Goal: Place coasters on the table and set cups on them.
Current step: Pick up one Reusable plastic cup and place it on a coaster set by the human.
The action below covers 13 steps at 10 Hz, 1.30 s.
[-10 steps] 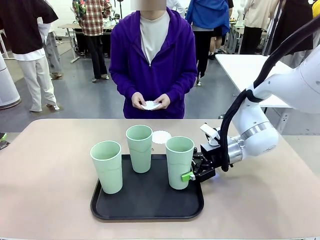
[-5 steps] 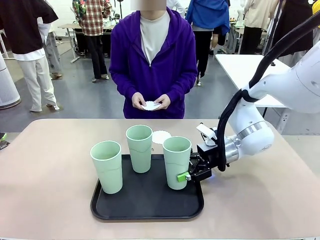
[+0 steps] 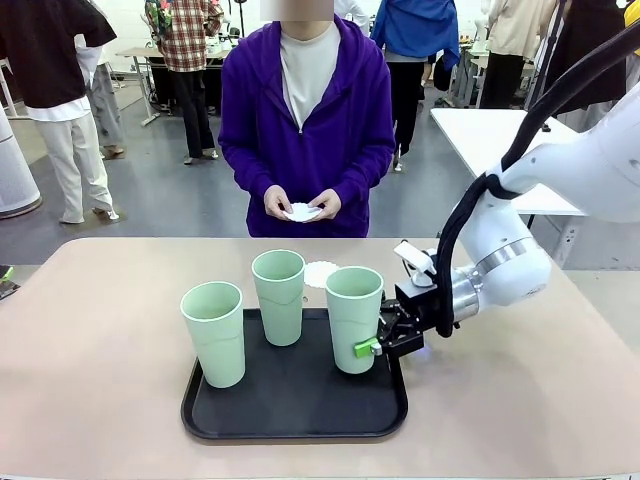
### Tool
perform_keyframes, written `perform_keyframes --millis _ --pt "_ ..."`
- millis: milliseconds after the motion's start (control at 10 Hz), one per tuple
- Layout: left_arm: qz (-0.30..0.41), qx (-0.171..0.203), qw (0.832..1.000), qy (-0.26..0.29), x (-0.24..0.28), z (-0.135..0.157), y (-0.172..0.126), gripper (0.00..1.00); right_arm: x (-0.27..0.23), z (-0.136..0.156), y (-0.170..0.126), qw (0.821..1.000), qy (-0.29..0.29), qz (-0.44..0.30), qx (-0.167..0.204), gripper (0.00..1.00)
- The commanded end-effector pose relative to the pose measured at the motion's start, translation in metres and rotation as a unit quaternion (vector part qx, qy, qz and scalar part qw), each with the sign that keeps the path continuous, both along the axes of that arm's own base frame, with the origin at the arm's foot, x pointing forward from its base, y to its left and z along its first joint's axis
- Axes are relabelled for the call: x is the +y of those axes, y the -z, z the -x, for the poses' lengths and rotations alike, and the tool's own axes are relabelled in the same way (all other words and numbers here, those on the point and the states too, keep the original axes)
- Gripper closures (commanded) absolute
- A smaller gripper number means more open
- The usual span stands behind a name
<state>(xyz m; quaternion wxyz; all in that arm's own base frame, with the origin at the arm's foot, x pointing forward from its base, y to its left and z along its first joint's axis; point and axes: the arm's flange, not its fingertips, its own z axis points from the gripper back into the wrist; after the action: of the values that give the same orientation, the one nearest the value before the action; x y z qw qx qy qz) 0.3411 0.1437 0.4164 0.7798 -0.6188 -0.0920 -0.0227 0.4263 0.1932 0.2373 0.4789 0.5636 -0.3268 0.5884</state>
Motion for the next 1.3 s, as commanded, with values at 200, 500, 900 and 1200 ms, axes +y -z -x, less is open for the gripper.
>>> perform_keyframes --millis 200,500,900,1200 --pt "0.006 -0.007 1.0 0.001 0.001 0.001 -0.002 0.0 -0.017 0.023 -0.126 0.993 0.105 0.007 -0.045 1.0" --pt "0.006 -0.007 1.0 0.001 0.001 0.001 -0.002 0.0 -0.019 0.023 -0.188 0.989 0.142 -0.002 -0.051 1.0" --pt "0.006 -0.007 1.0 0.001 0.001 0.001 -0.002 0.0 -0.025 0.021 -0.202 0.99 0.129 -0.001 -0.063 1.0" --pt "0.006 -0.007 1.0 0.001 0.001 0.001 -0.002 0.0 -0.025 0.021 -0.202 0.99 0.129 -0.001 -0.063 1.0"
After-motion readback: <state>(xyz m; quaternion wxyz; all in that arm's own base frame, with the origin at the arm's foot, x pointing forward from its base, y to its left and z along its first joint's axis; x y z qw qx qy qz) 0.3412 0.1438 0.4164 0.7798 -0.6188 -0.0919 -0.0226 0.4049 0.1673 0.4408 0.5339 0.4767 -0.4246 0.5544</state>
